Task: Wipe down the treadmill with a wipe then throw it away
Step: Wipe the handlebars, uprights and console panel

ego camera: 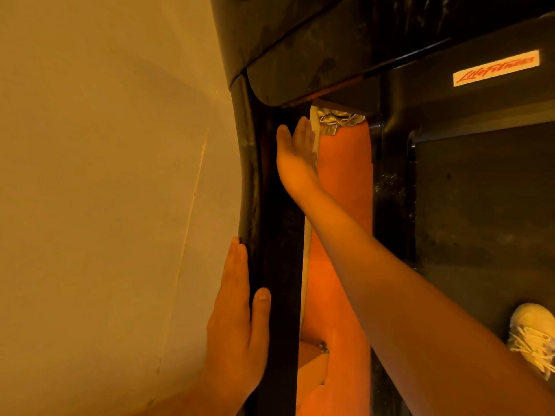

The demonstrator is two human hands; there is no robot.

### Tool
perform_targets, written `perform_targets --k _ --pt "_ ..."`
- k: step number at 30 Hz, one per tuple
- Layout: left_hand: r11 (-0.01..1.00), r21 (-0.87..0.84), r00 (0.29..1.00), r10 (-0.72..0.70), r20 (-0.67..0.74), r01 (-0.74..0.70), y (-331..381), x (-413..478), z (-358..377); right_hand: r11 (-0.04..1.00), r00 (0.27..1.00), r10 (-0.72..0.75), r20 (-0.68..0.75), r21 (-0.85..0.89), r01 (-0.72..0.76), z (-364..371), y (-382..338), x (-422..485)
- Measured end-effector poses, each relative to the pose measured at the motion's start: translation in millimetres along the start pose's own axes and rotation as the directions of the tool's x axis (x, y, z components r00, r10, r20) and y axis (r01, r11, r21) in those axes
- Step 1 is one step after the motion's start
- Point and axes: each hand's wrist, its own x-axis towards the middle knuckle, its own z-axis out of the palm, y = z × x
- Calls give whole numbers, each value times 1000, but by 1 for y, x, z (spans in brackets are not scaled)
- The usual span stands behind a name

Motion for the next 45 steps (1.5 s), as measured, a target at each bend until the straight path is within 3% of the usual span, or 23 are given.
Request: perform_targets --k 2,8,13,20,24,29,36,43,45 --pt "1000 -8 1000 2 1 -2 1 0 1 999 999 45 -19 25 -45 -1 -4 5" --pt "1000 -15 1000 -4 18 4 1 0 -1 999 999 -42 -3 12 42 6 4 -21" --pt "1000 -18 1000 0 23 1 3 1 -1 998 1000 -8 -28 59 9 2 -2 -21" --pt "1000 -21 1000 -2 30 3 1 0 -1 968 971 -235 52 105 229 17 -4 -50" --pt "1000 -9 1000 3 23 -3 0 1 -1 936 933 -352 71 10 352 10 10 -48" --pt "1000 -22 1000 -4 21 4 0 1 -1 958 958 -285 35 -5 286 11 10 -49" --pt "1000 -13 1000 2 24 -2 -1 1 -1 941 940 -332 76 -46 336 5 13 -39" --pt "1000 -26 1000 -2 28 3 -1 1 -1 965 983 -177 -53 188 184 2 2 -49" --pt "1000 -25 1000 -4 26 5 -1 1 -1 964 987 -161 -31 209 163 1 2 -51"
